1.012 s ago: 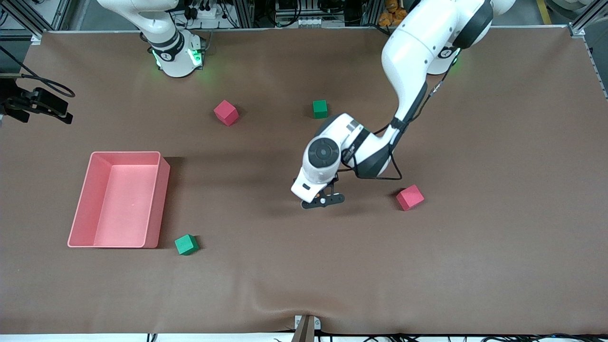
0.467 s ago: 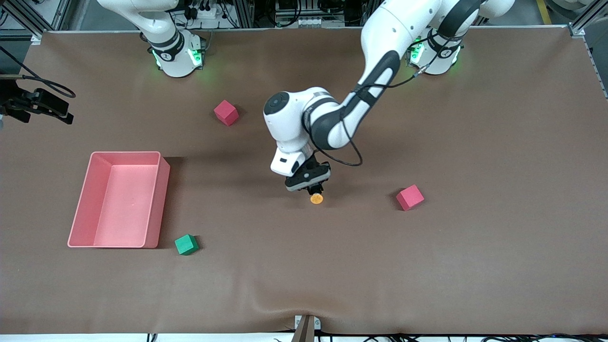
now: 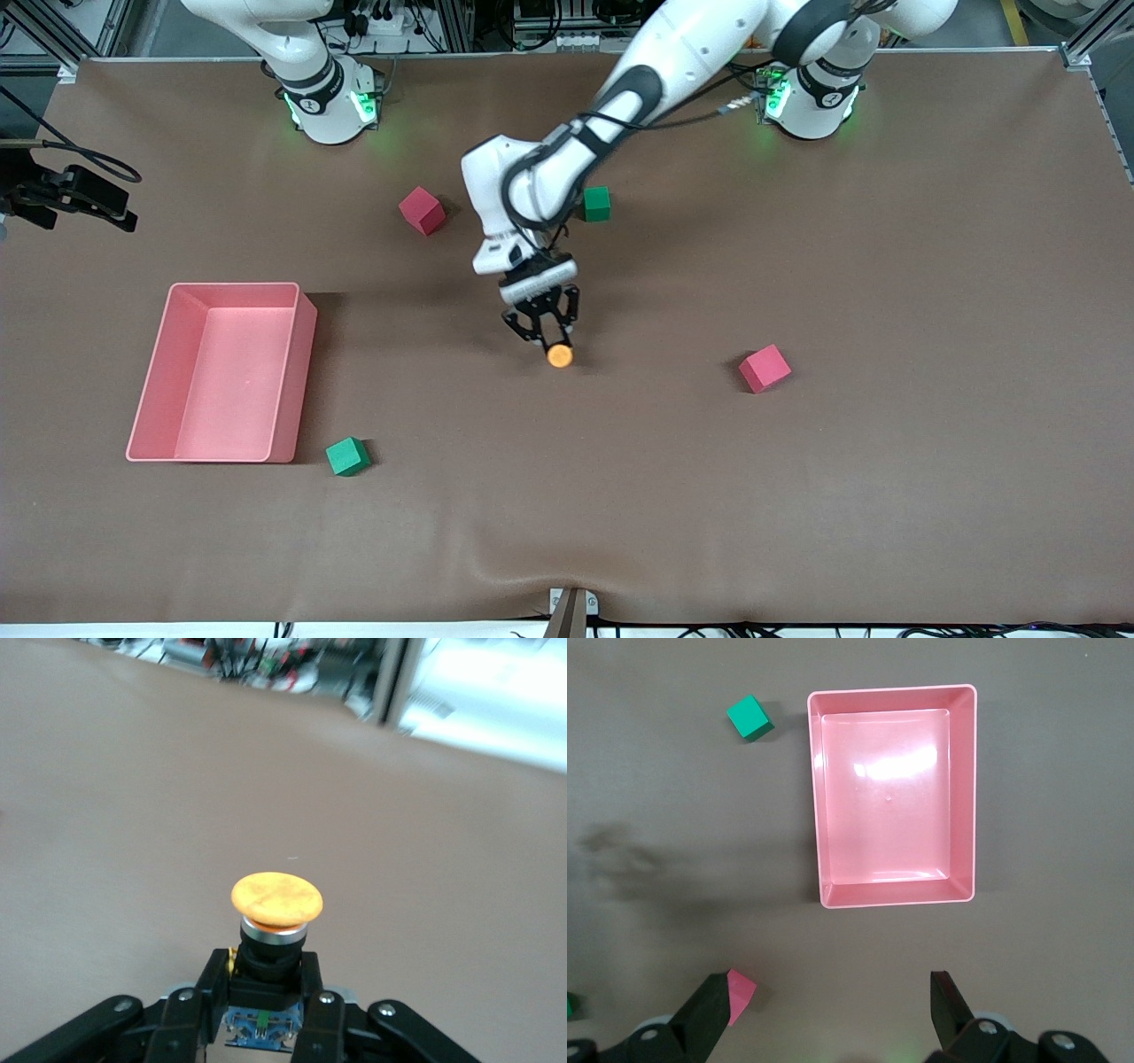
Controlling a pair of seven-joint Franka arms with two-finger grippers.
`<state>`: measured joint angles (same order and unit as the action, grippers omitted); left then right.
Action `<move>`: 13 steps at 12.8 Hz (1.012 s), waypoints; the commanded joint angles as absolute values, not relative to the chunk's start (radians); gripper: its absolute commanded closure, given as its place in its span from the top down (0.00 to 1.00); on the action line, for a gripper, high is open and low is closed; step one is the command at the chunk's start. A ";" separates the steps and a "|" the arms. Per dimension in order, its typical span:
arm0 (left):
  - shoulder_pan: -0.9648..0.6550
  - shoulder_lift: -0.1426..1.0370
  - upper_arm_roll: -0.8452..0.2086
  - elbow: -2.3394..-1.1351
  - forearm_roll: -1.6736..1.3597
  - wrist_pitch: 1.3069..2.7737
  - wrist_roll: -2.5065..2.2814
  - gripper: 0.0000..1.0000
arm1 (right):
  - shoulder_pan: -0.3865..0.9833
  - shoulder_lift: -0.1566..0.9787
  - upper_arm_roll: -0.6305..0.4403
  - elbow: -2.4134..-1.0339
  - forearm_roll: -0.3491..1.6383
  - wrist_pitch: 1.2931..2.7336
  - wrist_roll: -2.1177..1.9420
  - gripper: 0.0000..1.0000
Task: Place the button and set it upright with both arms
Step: 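Lift and turn the button upright with the left gripper, then lower it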
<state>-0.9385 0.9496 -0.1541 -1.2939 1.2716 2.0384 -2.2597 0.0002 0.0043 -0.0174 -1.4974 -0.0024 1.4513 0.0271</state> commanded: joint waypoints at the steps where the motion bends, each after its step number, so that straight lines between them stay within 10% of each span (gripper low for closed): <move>1: -0.983 0.995 -0.137 -1.295 1.474 2.039 -2.500 0.00 | 0.003 -0.002 -0.012 -1.508 -0.005 1.460 0.026 1.00; 12: -0.994 1.092 -0.138 -1.308 1.706 2.037 -2.767 0.03 | -0.003 0.002 -0.015 -1.502 -0.005 1.513 -0.018 1.00; 13: -0.994 1.091 -0.140 -1.318 1.681 2.036 -2.766 0.36 | -0.008 0.002 -0.015 -1.497 -0.006 1.514 -0.018 1.00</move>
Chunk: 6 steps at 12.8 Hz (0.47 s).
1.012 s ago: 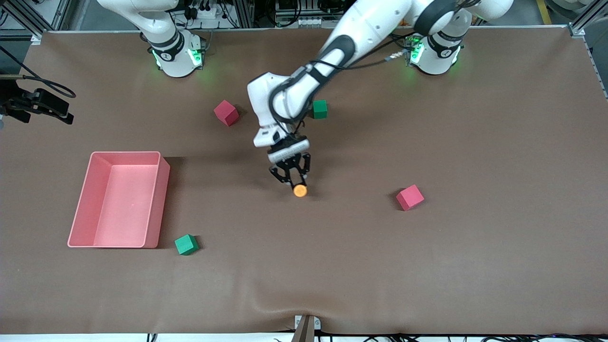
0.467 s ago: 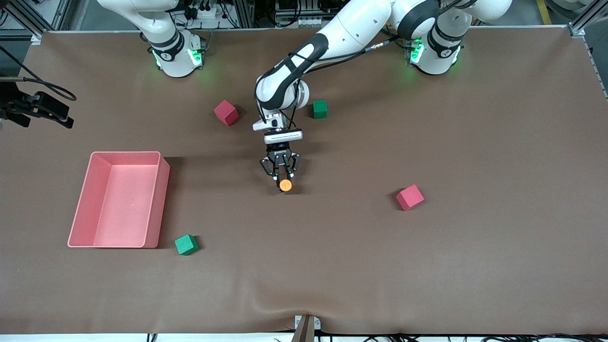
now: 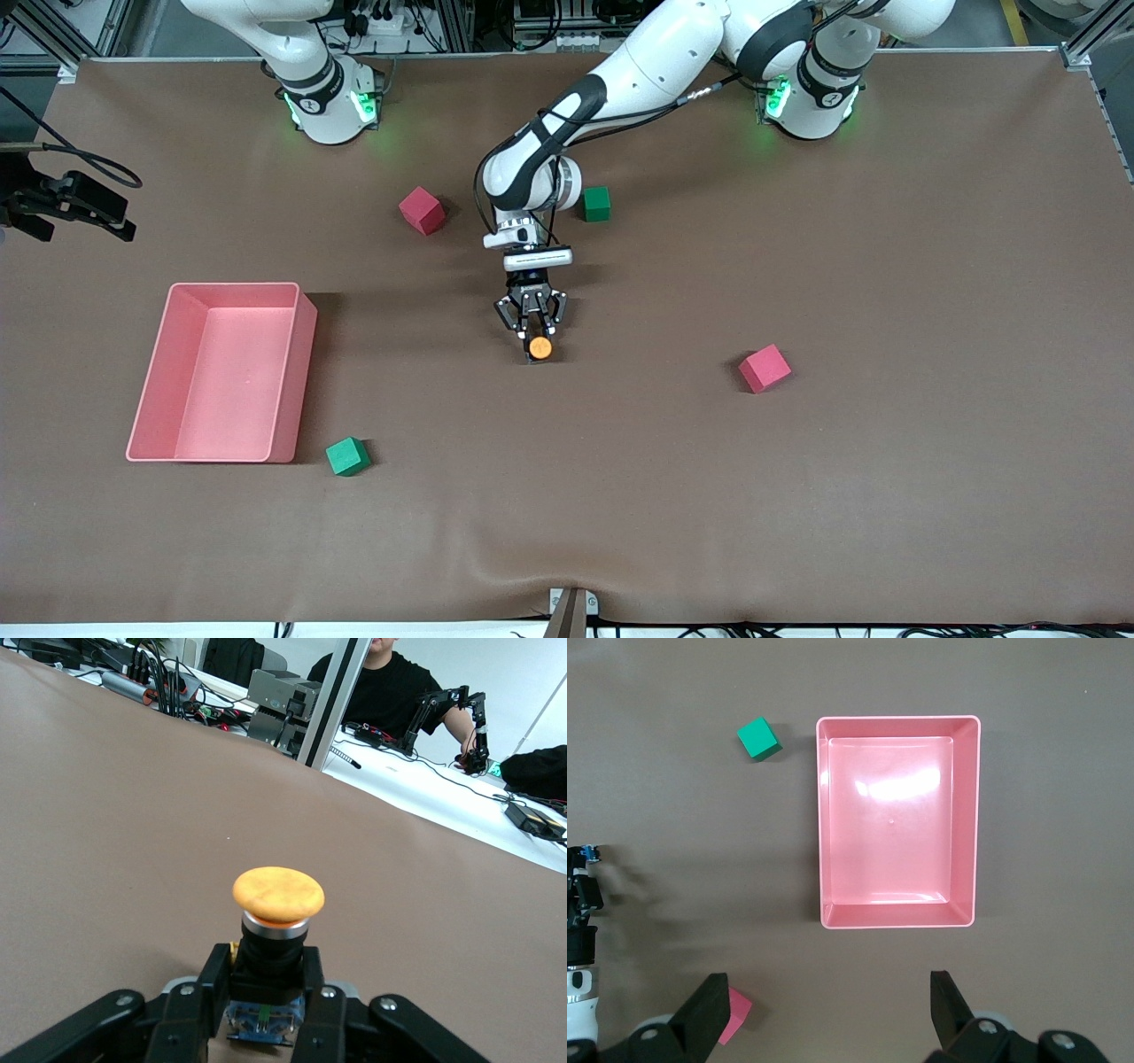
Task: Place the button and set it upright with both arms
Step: 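Lift and turn the button upright with the left gripper, then lower it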
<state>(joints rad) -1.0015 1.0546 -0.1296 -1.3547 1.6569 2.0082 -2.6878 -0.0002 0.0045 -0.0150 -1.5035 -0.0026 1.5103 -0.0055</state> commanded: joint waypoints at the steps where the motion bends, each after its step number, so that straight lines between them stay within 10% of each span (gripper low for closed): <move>1: -0.996 1.085 -0.140 -1.331 1.657 2.036 -2.764 0.79 | -0.008 0.002 -0.015 -1.497 -0.006 1.514 -0.018 1.00; 2: -1.003 1.081 -0.143 -1.335 1.640 2.033 -2.764 1.00 | -0.003 0.002 -0.015 -1.499 -0.006 1.514 -0.018 1.00; 6: -1.034 0.990 -0.152 -1.325 1.279 1.996 -2.599 1.00 | 0.003 0.009 -0.015 -1.497 -0.006 1.522 -0.011 1.00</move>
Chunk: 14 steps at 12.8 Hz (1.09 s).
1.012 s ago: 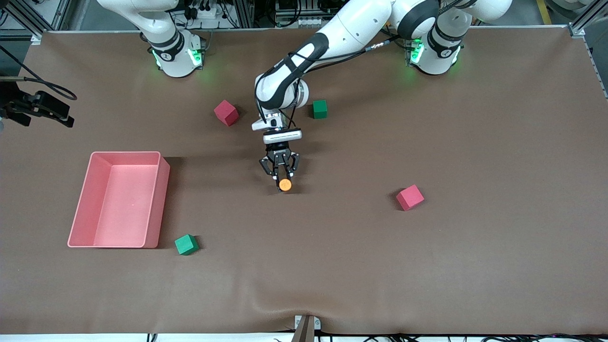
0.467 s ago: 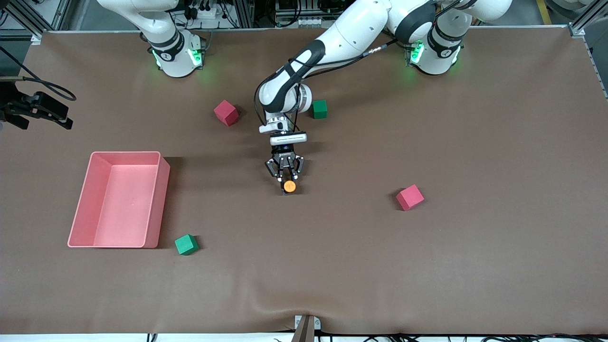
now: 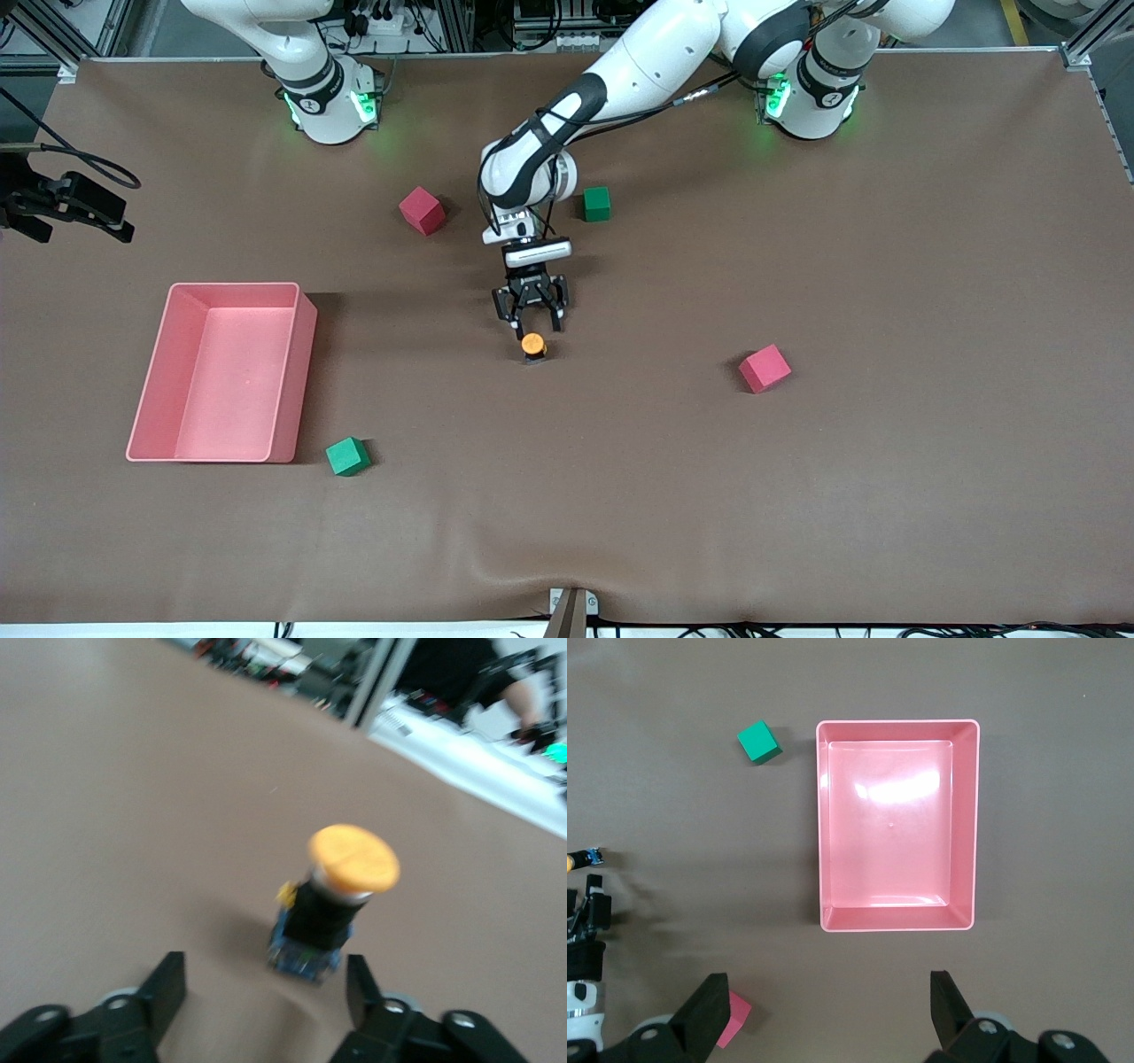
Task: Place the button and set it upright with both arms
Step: 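Open the left gripper and raise it off the upright button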
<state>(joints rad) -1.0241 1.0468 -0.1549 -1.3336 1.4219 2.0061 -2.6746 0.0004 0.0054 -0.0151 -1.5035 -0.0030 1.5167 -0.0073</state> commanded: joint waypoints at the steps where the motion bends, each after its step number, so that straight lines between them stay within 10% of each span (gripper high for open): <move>1: -1.035 0.967 -0.152 -1.324 1.176 1.990 -2.529 1.00 | 0.003 0.009 -0.015 -1.497 -0.006 1.522 -0.011 1.00; 14: -0.691 0.462 -0.153 -1.324 0.424 1.835 -1.635 1.00 | 0.048 0.015 -0.012 -1.506 0.011 1.520 0.009 1.00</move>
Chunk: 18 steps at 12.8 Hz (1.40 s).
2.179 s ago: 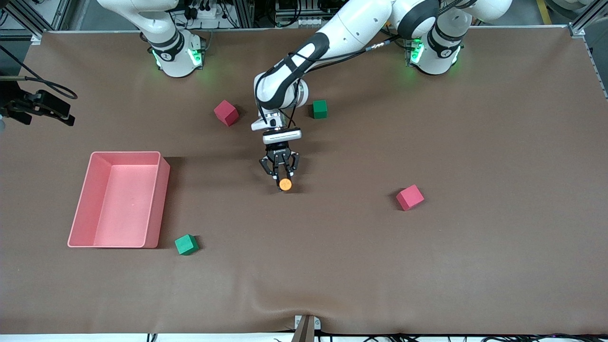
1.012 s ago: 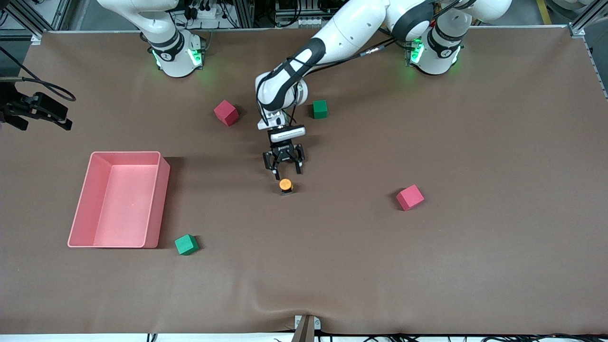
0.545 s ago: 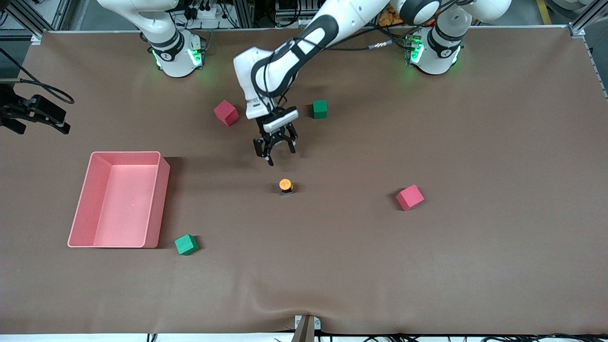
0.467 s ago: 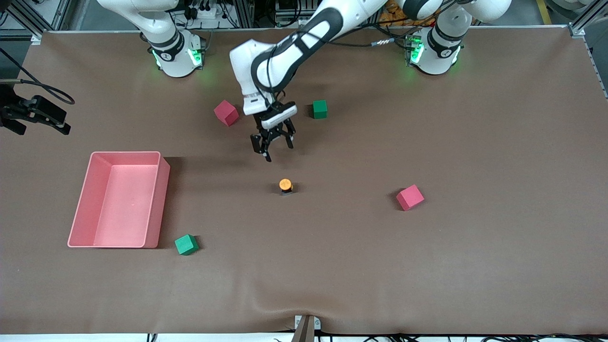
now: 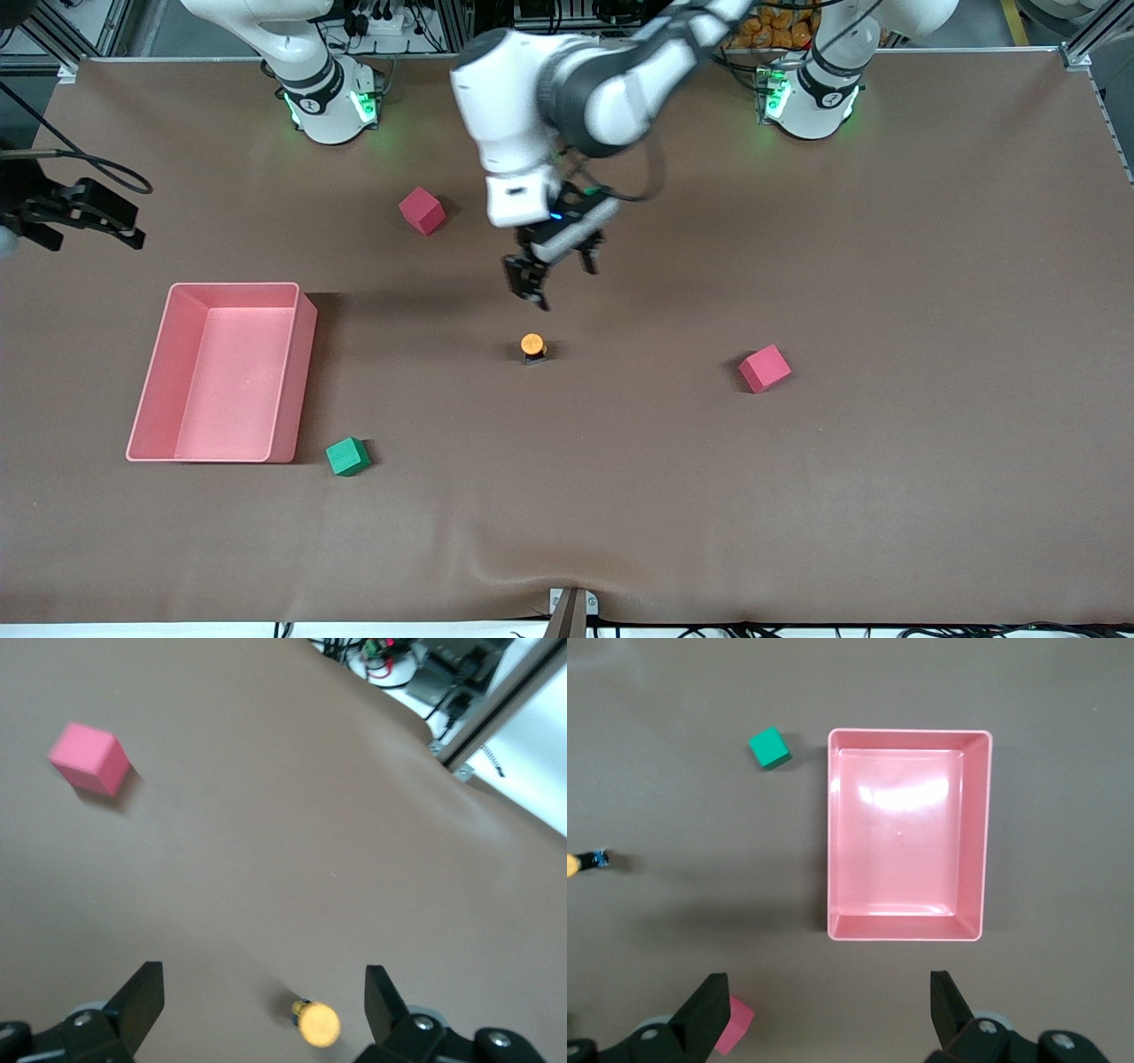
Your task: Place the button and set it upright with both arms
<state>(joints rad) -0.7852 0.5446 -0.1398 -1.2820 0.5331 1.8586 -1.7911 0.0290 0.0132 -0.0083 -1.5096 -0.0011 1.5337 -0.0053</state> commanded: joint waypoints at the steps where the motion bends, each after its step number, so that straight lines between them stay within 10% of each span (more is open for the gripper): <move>1: -0.631 0.430 -0.153 -1.325 0.366 1.830 -1.565 1.00 | 0.048 0.015 -0.012 -1.506 0.011 1.520 0.018 1.00; 10: -0.157 0.281 -0.156 -1.327 0.078 1.553 -0.751 1.00 | 0.046 0.015 -0.014 -1.505 0.009 1.519 0.020 1.00; 18: 0.040 0.104 -0.156 -1.505 0.018 1.649 -0.249 1.00 | 0.043 0.014 -0.014 -1.505 0.009 1.522 0.020 1.00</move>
<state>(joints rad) -0.0077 0.1739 -0.1437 -1.4219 0.0397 1.5989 -0.3662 0.0457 0.0153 -0.0128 -1.5112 -0.0011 1.5298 0.0092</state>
